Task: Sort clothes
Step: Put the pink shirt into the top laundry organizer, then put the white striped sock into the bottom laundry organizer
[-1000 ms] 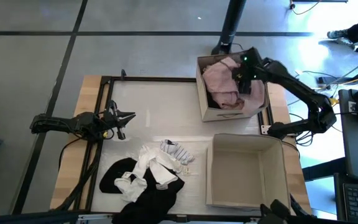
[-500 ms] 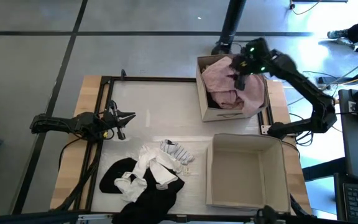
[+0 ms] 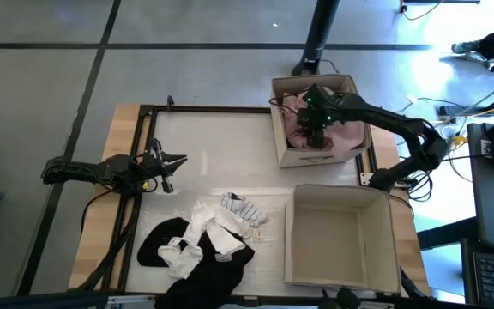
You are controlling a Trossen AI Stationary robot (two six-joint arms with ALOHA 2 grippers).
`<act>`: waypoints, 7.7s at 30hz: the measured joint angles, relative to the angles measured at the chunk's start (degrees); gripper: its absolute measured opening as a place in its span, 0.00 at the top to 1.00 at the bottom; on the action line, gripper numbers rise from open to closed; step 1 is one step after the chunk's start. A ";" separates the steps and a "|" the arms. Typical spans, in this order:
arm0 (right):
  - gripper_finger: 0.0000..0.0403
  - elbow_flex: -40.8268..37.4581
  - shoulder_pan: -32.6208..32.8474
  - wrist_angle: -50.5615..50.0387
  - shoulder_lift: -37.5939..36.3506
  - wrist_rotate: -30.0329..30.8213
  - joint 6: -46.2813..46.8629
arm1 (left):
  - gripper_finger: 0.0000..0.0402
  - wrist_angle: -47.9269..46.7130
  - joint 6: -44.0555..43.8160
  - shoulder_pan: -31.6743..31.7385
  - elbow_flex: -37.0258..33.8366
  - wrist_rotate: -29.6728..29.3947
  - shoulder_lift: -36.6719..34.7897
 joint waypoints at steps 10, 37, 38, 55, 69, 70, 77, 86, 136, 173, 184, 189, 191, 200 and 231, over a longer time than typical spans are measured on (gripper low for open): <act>0.47 14.58 1.75 -13.25 0.84 1.45 -0.20 | 0.92 0.05 -0.23 0.01 -0.01 0.02 0.00; 0.47 15.47 47.90 6.15 -1.22 2.13 3.67 | 0.45 6.77 -8.77 -0.10 4.06 6.78 5.06; 0.47 14.16 49.56 8.37 -2.56 2.66 4.53 | 0.45 6.18 -8.96 -0.12 5.36 6.79 6.70; 0.47 -15.40 78.98 41.06 -17.90 39.21 19.83 | 0.48 -21.20 -17.33 -7.32 43.12 11.10 60.32; 0.47 -21.29 84.76 48.09 -17.85 54.47 18.48 | 0.48 -22.78 -21.55 -5.53 54.70 18.79 90.26; 0.47 -21.29 84.76 48.06 -17.85 54.47 18.25 | 0.48 -22.83 -21.52 -5.06 54.75 18.82 91.69; 0.47 -21.29 84.72 47.67 -17.85 54.41 18.09 | 0.48 -20.40 -21.69 -2.17 54.83 19.20 97.20; 0.47 -21.29 84.70 47.58 -17.82 45.41 18.05 | 0.80 -20.06 -16.76 -1.87 54.83 28.62 97.63; 0.47 -21.11 84.70 46.20 -17.80 33.84 18.03 | 0.99 17.02 -7.01 0.95 80.97 30.95 108.23; 0.47 -21.14 84.70 45.82 -17.80 34.77 17.04 | 0.63 3.25 -12.40 -1.13 61.58 22.49 98.47; 0.47 -21.14 84.70 45.81 -17.80 36.46 16.32 | 0.63 13.26 -15.01 -2.64 66.43 23.47 112.84; 0.47 -21.14 84.70 45.77 -17.80 36.46 16.30 | 0.63 17.66 -13.73 -3.34 67.81 24.84 111.76; 0.47 -21.14 84.70 45.77 -17.80 36.45 16.30 | 0.63 20.60 -12.18 -3.51 67.81 24.80 110.35; 0.47 -21.16 84.71 45.11 -17.80 36.60 16.26 | 0.63 24.18 -11.02 -2.94 67.89 24.79 104.52; 0.47 -21.14 84.72 48.77 -17.82 37.38 15.01 | 0.63 14.82 -10.31 -3.64 64.97 21.87 100.83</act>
